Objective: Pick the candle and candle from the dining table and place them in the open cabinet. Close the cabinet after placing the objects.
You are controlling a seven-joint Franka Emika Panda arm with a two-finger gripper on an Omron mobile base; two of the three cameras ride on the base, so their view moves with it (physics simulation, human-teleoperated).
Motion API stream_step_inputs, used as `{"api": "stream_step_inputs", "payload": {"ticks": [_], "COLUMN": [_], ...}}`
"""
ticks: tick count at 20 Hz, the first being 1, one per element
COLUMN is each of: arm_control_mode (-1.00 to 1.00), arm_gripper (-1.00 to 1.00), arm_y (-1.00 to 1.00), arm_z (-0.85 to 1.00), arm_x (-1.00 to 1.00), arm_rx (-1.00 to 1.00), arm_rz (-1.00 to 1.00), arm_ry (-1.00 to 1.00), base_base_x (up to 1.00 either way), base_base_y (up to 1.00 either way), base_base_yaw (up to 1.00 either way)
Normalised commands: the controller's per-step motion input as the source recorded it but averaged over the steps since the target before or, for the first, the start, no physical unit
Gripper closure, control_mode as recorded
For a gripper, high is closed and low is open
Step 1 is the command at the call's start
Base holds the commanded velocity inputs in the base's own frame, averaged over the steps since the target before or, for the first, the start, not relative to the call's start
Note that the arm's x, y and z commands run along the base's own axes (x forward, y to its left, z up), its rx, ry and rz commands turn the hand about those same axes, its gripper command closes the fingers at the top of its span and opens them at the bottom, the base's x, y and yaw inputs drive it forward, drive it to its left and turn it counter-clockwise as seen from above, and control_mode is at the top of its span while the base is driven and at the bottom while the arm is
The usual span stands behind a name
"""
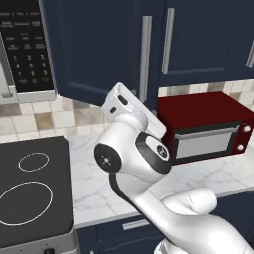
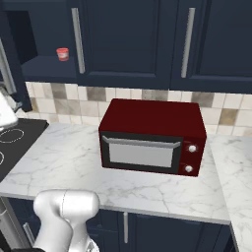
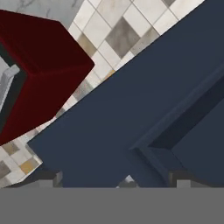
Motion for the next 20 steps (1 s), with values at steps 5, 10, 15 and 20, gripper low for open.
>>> {"api": "stream_step_inputs", "payload": {"ticks": [5,10,15,20], "arm_control_mode": [-1.0,-1.0,-1.0,-1.0], "arm_gripper": [-1.0,-1.0,-1.0,-1.0], "arm_y": [-0.43,-0.35,-0.34,-0.35], "arm_z": [0.0,0.03,0.13,0.12], "arm_x": [0.64,0.74,0.69,0.67], "arm_rx": [0.0,0.0,0.0,0.0], "arm_rz": [0.02,0.0,0.0,0.0], "arm_ry": [0.0,0.05,0.07,0.03], "base_base_x": [0.0,0.0,0.0,0.0], "base_base_y": [0.0,0.0,0.0,0.0], "base_base_yaw": [0.0,0.0,0.0,0.0]}}
